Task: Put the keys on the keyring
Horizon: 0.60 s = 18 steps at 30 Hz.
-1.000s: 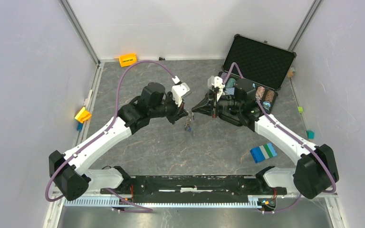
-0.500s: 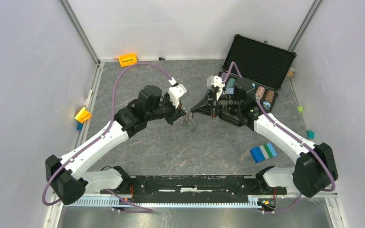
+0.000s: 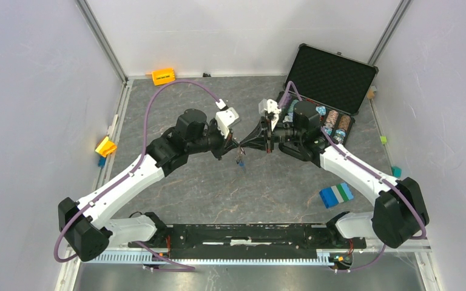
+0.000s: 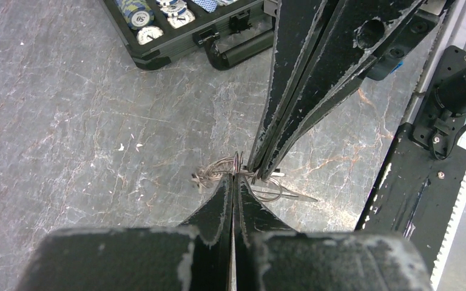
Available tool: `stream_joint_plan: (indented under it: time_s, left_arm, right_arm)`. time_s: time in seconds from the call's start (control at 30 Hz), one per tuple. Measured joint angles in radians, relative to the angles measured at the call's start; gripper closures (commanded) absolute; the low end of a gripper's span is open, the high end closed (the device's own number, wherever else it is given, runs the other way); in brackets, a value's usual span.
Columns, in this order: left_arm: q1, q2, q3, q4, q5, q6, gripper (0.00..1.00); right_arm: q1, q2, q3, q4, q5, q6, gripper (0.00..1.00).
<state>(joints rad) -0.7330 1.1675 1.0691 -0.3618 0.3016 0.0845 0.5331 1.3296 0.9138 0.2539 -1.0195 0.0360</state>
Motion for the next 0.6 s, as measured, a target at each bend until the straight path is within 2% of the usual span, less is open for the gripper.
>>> stream_joint_plan:
  time_s: [0.6]
  left_arm:
    - [0.0, -0.008, -0.013, 0.005, -0.009, 0.0, 0.98]
  right_arm:
    - [0.004, -0.002, 0.0, -0.073, 0.058, -0.07, 1.0]
